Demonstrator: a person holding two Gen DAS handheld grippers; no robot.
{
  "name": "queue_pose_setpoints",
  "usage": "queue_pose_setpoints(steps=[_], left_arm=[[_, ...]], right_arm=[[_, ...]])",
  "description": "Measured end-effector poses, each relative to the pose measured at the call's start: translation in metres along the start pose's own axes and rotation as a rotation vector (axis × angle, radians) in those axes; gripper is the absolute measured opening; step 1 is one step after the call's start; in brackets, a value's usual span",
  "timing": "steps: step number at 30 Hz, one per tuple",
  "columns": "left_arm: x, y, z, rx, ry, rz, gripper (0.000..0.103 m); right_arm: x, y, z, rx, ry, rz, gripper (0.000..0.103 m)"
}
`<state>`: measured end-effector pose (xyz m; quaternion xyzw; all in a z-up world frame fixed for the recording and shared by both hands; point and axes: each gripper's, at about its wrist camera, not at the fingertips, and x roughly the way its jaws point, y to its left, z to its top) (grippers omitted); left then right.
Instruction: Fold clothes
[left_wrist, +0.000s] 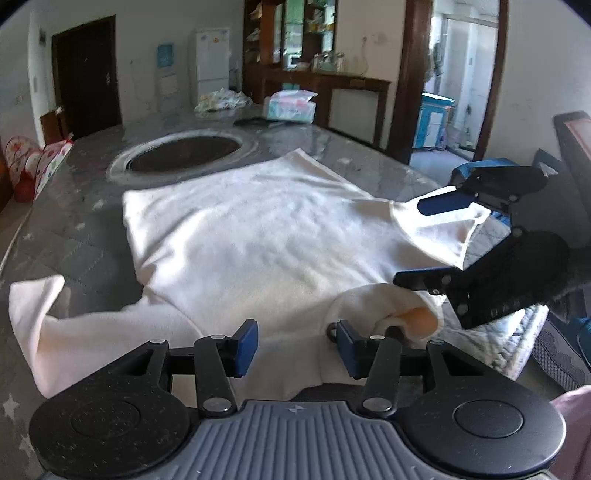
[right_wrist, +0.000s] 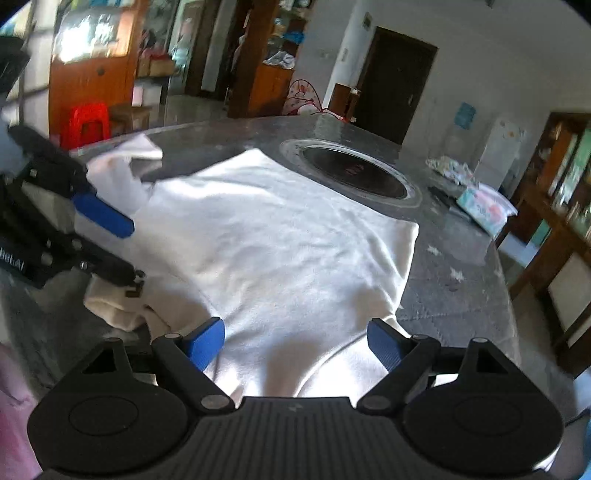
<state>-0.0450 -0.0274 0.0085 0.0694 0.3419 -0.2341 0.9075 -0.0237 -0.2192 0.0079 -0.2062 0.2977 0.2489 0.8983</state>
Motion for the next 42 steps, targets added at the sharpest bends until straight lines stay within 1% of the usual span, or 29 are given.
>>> queue_pose_setpoints(steps=[3, 5, 6, 7, 8, 10, 12, 14, 15, 17, 18, 19, 20, 21, 22, 23, 25, 28, 33, 36, 38, 40, 42], left_arm=[[-0.009, -0.008, 0.002, 0.052, -0.030, -0.045, 0.050], [-0.012, -0.015, 0.002, 0.099, -0.046, -0.081, 0.049], [-0.012, -0.018, 0.002, 0.119, -0.050, -0.092, 0.049], [-0.012, -0.021, 0.001, 0.137, -0.052, -0.100, 0.045], [-0.012, -0.024, 0.000, 0.155, -0.054, -0.108, 0.039], [-0.010, -0.026, -0.002, 0.167, -0.048, -0.109, 0.031], [-0.009, -0.027, -0.005, 0.172, -0.041, -0.107, 0.030], [-0.009, -0.026, -0.007, 0.182, -0.038, -0.101, 0.030], [-0.009, -0.026, -0.008, 0.184, -0.036, -0.094, 0.030], [-0.007, -0.025, -0.010, 0.183, -0.031, -0.078, 0.030], [-0.007, -0.024, -0.010, 0.183, -0.028, -0.070, 0.030], [-0.006, -0.024, -0.011, 0.183, -0.025, -0.061, 0.025], [-0.005, -0.023, -0.012, 0.182, -0.023, -0.053, 0.019], [-0.004, -0.023, -0.013, 0.182, -0.020, -0.045, 0.017], [-0.005, -0.021, -0.013, 0.179, -0.021, -0.042, 0.010], [-0.007, -0.020, -0.012, 0.177, -0.025, -0.046, 0.006], [-0.013, -0.017, -0.010, 0.175, -0.039, -0.062, 0.005], [-0.026, -0.011, -0.007, 0.176, -0.062, -0.100, 0.003], [-0.024, -0.008, -0.010, 0.190, -0.028, -0.110, 0.003], [-0.026, 0.000, -0.002, 0.154, -0.058, -0.084, 0.004], [-0.025, 0.007, 0.005, 0.121, -0.085, -0.067, 0.004], [-0.017, 0.011, 0.012, 0.084, -0.088, -0.069, 0.005], [-0.006, 0.011, 0.013, 0.074, -0.076, -0.074, 0.005]], right_arm=[[-0.008, -0.008, 0.002, 0.032, -0.007, 0.034, 0.078], [-0.013, -0.012, 0.003, 0.044, -0.003, 0.070, 0.072], [-0.016, -0.012, 0.003, 0.050, -0.001, 0.095, 0.067], [-0.018, -0.011, 0.004, 0.052, 0.000, 0.121, 0.063], [-0.020, -0.010, 0.004, 0.051, 0.000, 0.145, 0.062], [-0.023, -0.006, 0.004, 0.051, 0.001, 0.193, 0.056], [-0.026, -0.002, 0.005, 0.048, 0.002, 0.239, 0.053], [-0.024, 0.006, 0.004, 0.030, 0.008, 0.257, 0.050], [-0.023, 0.010, 0.004, 0.022, 0.013, 0.264, 0.047], [-0.018, 0.017, 0.002, 0.020, 0.032, 0.257, 0.033], [-0.020, 0.016, 0.003, 0.017, 0.034, 0.259, 0.024], [-0.021, 0.015, 0.003, 0.014, 0.036, 0.260, 0.019], [-0.022, 0.015, 0.004, 0.011, 0.038, 0.261, 0.017], [-0.023, 0.014, 0.004, 0.008, 0.040, 0.263, 0.013], [-0.024, 0.013, 0.005, 0.005, 0.042, 0.264, 0.010], [-0.025, 0.012, 0.005, 0.002, 0.045, 0.266, 0.008], [-0.028, 0.011, 0.006, -0.005, 0.049, 0.268, 0.004], [-0.031, 0.009, 0.008, -0.014, 0.055, 0.272, 0.003], [-0.032, 0.007, 0.007, -0.014, 0.063, 0.272, 0.004], [-0.030, 0.003, 0.012, 0.034, 0.020, 0.270, 0.007], [-0.027, 0.000, 0.015, 0.053, 0.001, 0.263, 0.007], [-0.017, -0.003, 0.018, 0.076, -0.002, 0.259, 0.008], [-0.006, -0.001, 0.018, 0.081, 0.013, 0.258, 0.009]])
